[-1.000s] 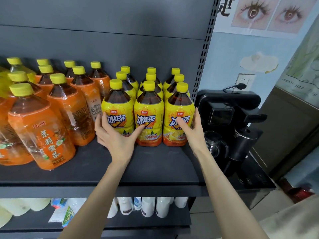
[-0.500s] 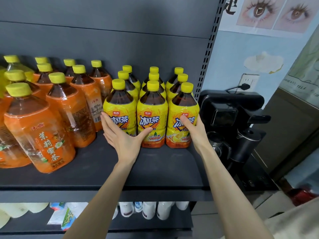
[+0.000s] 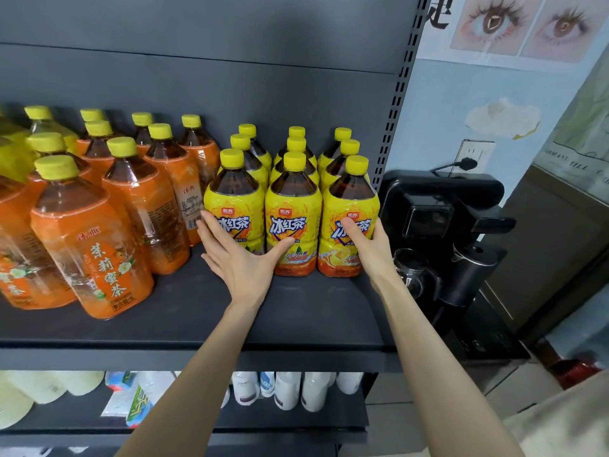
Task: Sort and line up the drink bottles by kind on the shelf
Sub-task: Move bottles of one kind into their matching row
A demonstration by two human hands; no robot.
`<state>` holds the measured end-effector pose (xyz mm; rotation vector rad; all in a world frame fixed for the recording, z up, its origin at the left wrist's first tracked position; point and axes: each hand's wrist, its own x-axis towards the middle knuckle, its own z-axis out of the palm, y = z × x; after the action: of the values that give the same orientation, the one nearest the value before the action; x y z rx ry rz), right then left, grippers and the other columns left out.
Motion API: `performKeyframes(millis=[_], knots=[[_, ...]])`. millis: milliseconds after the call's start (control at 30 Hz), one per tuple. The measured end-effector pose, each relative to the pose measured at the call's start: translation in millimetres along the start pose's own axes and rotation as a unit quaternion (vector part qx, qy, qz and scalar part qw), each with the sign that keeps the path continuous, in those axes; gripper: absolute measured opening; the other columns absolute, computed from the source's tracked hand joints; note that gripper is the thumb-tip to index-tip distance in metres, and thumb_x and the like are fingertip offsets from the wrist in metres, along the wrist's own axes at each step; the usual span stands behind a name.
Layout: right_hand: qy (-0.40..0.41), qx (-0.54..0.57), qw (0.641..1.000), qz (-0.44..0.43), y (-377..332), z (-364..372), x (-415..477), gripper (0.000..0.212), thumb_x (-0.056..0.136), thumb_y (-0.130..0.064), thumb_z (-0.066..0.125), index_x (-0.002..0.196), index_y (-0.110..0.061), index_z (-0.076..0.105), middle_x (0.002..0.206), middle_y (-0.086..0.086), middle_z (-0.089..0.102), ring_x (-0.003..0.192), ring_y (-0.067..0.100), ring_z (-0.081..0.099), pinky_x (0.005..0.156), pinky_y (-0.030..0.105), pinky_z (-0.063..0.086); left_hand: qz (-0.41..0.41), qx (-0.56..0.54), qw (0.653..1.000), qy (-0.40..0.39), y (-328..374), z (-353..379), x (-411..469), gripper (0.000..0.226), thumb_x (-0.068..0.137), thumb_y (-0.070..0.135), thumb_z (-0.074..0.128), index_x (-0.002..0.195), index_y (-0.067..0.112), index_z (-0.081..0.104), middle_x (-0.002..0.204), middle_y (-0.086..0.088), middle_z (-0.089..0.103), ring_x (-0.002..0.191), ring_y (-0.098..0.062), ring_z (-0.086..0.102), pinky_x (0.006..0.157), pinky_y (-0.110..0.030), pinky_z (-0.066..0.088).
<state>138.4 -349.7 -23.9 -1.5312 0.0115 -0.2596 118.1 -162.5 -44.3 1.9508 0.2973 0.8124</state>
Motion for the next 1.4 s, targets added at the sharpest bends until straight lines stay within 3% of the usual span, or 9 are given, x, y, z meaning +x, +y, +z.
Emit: performKeyframes(millis=[267, 467, 533, 633, 867, 933, 1033, 1167, 1400], knots=[[0.002, -0.013, 1.000, 0.013, -5, 0, -4, 0.053, 0.083, -0.032, 0.071, 0.130, -0.021, 0.048, 0.109, -0.008, 0.064, 0.095, 0.003, 0.064, 0.071, 0.017, 0.053, -0.017, 0.040, 0.999, 0.001, 5, -3, -3, 0.142, 0.048, 0.077, 0.068, 0.150, 0.014, -0.009, 0.159, -0.014, 0.000, 0.147, -0.030, 0.001, 0.115, -0.054, 0.004], [0.024, -0.090, 0.996, -0.008, -12, -3, -15, 0.062, 0.080, -0.039, 0.073, 0.134, -0.024, 0.048, 0.105, -0.018, 0.062, 0.096, -0.003, 0.060, 0.081, 0.020, 0.052, 0.011, 0.076, 0.997, 0.007, 9, -8, -7, 0.137, 0.054, 0.077, 0.066, 0.151, 0.010, -0.004, 0.158, -0.015, 0.004, 0.146, -0.031, 0.004, 0.115, -0.053, 0.007], [0.033, -0.144, 0.988, -0.042, -15, -9, -24, 0.065, 0.080, -0.037, 0.075, 0.137, -0.025, 0.045, 0.110, -0.017, 0.061, 0.098, -0.004, 0.058, 0.081, 0.016, 0.048, 0.034, 0.082, 0.996, 0.017, 11, -12, -12, 0.127, 0.061, 0.070, 0.070, 0.151, 0.008, 0.006, 0.156, -0.018, 0.012, 0.144, -0.034, 0.012, 0.113, -0.053, 0.014], [0.058, -0.203, 0.974, -0.080, -18, -15, -41, 0.062, 0.084, -0.029, 0.073, 0.138, -0.018, 0.045, 0.125, -0.005, 0.060, 0.109, 0.006, 0.055, 0.094, 0.028, 0.048, 0.084, 0.071, 0.994, 0.024, 14, -25, -20, 0.092, 0.073, 0.055, 0.069, 0.142, 0.005, 0.033, 0.147, -0.020, 0.031, 0.135, -0.037, 0.029, 0.104, -0.054, 0.029], [0.083, -0.260, 0.946, -0.178, -33, 6, -82, 0.030, 0.090, -0.020, 0.064, 0.119, -0.012, 0.062, 0.116, 0.002, 0.062, 0.098, 0.015, 0.059, 0.084, 0.027, 0.047, 0.137, -0.005, 0.991, -0.003, 23, -79, -25, 0.030, 0.086, 0.026, 0.068, 0.111, 0.009, 0.064, 0.107, -0.006, 0.063, 0.100, -0.018, 0.058, 0.084, -0.025, 0.044], [0.065, -0.251, 0.947, -0.190, -40, 22, -90, 0.024, 0.090, -0.019, 0.064, 0.113, -0.011, 0.066, 0.111, 0.002, 0.065, 0.098, 0.017, 0.061, 0.085, 0.032, 0.049, 0.133, -0.020, 0.991, -0.001, 22, -96, -21, 0.024, 0.086, 0.025, 0.067, 0.104, 0.009, 0.066, 0.099, -0.004, 0.065, 0.090, -0.014, 0.059, 0.077, -0.015, 0.042], [0.038, -0.237, 0.946, -0.217, -44, 55, -103, 0.019, 0.091, -0.019, 0.063, 0.107, -0.011, 0.068, 0.105, 0.001, 0.067, 0.094, 0.013, 0.062, 0.083, 0.031, 0.051, 0.122, -0.030, 0.992, 0.009, 14, -126, -12, 0.018, 0.087, 0.023, 0.067, 0.098, 0.009, 0.067, 0.093, -0.001, 0.066, 0.084, -0.011, 0.059, 0.076, -0.014, 0.044], [0.022, -0.228, 0.947, -0.225, -39, 110, -121, 0.018, 0.091, -0.021, 0.062, 0.105, -0.011, 0.068, 0.099, -0.002, 0.067, 0.092, 0.012, 0.063, 0.083, 0.034, 0.053, 0.103, -0.043, 0.994, 0.019, -11, -171, 2, 0.008, 0.087, 0.017, 0.066, 0.092, 0.011, 0.066, 0.084, 0.005, 0.064, 0.077, 0.006, 0.058, 0.072, 0.002, 0.035], [0.037, -0.203, 0.959, -0.196, -25, 215, -157, 0.015, 0.091, -0.016, 0.062, 0.103, -0.009, 0.069, 0.094, -0.003, 0.067, 0.088, 0.010, 0.064, 0.082, 0.033, 0.054, 0.080, -0.059, 0.995, 0.006, -78, -249, 38, 0.005, 0.089, 0.026, 0.064, 0.093, 0.026, 0.061, 0.088, 0.011, 0.063, 0.083, 0.000, 0.059, 0.073, -0.011, 0.044]])
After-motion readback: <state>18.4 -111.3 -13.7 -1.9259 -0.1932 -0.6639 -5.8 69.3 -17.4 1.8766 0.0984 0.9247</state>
